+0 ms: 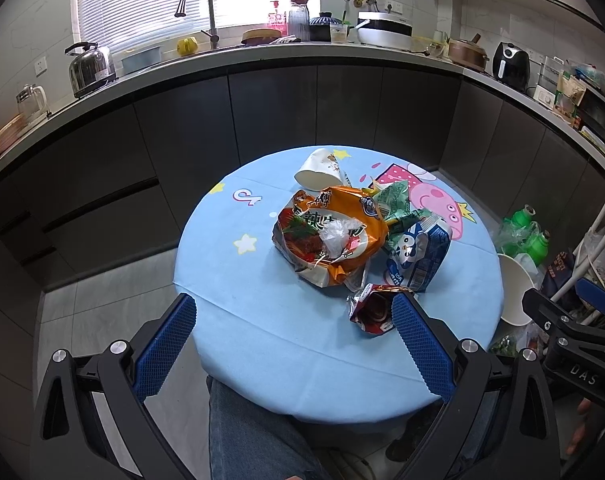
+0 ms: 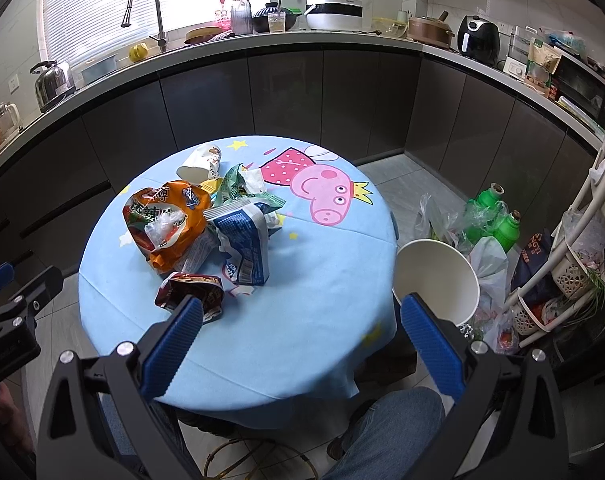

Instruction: Collect trash

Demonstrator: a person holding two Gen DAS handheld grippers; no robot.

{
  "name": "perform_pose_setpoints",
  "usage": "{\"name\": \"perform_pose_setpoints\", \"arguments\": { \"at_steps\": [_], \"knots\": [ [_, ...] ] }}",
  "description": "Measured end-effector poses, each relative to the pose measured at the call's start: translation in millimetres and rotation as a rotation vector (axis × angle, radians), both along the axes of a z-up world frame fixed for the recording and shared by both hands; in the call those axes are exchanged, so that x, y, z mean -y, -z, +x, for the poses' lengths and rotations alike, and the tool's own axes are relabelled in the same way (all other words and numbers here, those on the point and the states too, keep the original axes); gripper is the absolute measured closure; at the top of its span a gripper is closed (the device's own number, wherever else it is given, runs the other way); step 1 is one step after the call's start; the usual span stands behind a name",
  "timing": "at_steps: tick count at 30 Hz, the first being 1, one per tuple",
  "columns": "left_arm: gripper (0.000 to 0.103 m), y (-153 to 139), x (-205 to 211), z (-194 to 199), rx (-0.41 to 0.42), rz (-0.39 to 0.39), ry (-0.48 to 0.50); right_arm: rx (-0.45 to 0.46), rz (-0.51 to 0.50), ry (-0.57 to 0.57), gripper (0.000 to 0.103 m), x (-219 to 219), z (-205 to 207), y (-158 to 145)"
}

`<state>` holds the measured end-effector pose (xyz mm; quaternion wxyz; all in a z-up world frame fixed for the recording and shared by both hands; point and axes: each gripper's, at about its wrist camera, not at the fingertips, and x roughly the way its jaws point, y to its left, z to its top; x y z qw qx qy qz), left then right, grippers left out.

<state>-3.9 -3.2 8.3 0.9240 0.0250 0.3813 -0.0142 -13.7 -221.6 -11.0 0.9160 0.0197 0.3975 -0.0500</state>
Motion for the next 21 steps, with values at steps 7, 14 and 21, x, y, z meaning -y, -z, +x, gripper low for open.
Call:
{"name": "perform_pose_setpoints", "arguments": {
  "at_steps": [7, 14, 21],
  "knots": [
    [0.009, 3.0, 0.4, 2.2, -0.002, -0.004, 0.008, -0.001, 0.001, -0.001, 0.003, 0.8, -0.2, -0.3],
    [0.009, 3.1, 0.7, 2.3, -0.003, -0.003, 0.008, -0.002, 0.002, 0.001, 0.003, 0.3, 1.5, 0.4],
    [0.009, 4.6, 2.0, 4.2, -0.011, -0.004, 0.010, -0.006, 0.003, 0.004, 0.003, 2.2, 2.0, 3.1]
  ]
}}
